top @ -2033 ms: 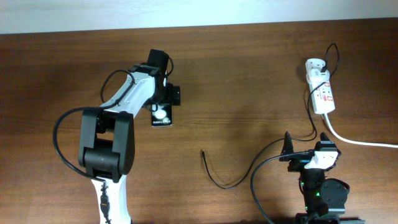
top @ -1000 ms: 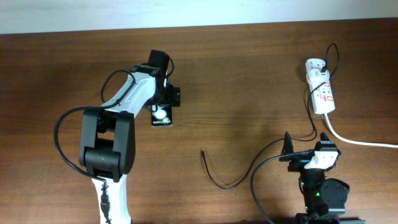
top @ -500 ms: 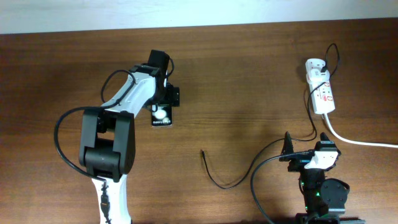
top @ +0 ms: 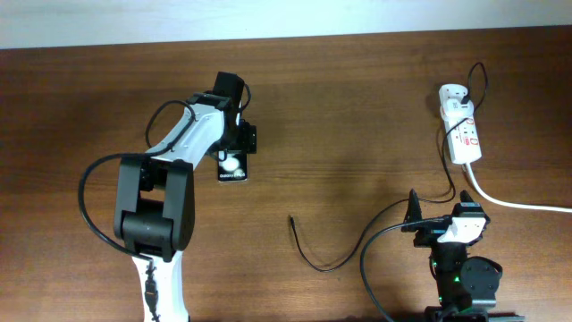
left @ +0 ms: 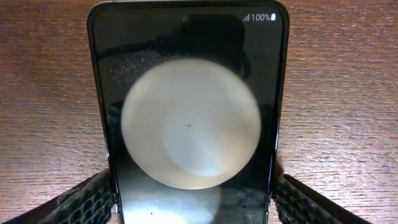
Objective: Plug charger to phone and switch on socket
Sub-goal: 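Close the left gripper on the phone's sides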
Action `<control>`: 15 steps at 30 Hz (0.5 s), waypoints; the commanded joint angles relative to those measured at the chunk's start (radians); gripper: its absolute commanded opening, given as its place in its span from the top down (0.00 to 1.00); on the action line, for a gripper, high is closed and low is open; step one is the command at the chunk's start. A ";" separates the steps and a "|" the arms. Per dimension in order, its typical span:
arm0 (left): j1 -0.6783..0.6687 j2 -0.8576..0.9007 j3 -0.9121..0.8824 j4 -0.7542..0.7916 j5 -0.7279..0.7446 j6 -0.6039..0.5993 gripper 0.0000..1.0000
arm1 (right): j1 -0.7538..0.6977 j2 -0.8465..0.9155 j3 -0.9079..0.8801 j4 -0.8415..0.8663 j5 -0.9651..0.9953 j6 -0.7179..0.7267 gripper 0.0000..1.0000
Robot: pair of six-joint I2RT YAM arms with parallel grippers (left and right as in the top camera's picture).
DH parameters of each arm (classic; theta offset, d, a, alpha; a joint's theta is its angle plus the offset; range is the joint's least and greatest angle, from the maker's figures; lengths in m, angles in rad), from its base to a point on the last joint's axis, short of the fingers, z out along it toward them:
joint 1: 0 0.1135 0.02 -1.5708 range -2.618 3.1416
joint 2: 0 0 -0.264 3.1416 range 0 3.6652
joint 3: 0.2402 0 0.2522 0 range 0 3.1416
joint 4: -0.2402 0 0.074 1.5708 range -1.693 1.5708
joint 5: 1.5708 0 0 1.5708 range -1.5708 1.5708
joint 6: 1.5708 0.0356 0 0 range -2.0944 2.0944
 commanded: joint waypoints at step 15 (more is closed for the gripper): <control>-0.007 0.034 -0.008 -0.018 0.004 0.012 0.07 | 0.009 -0.006 -0.005 -0.005 0.008 -0.006 0.01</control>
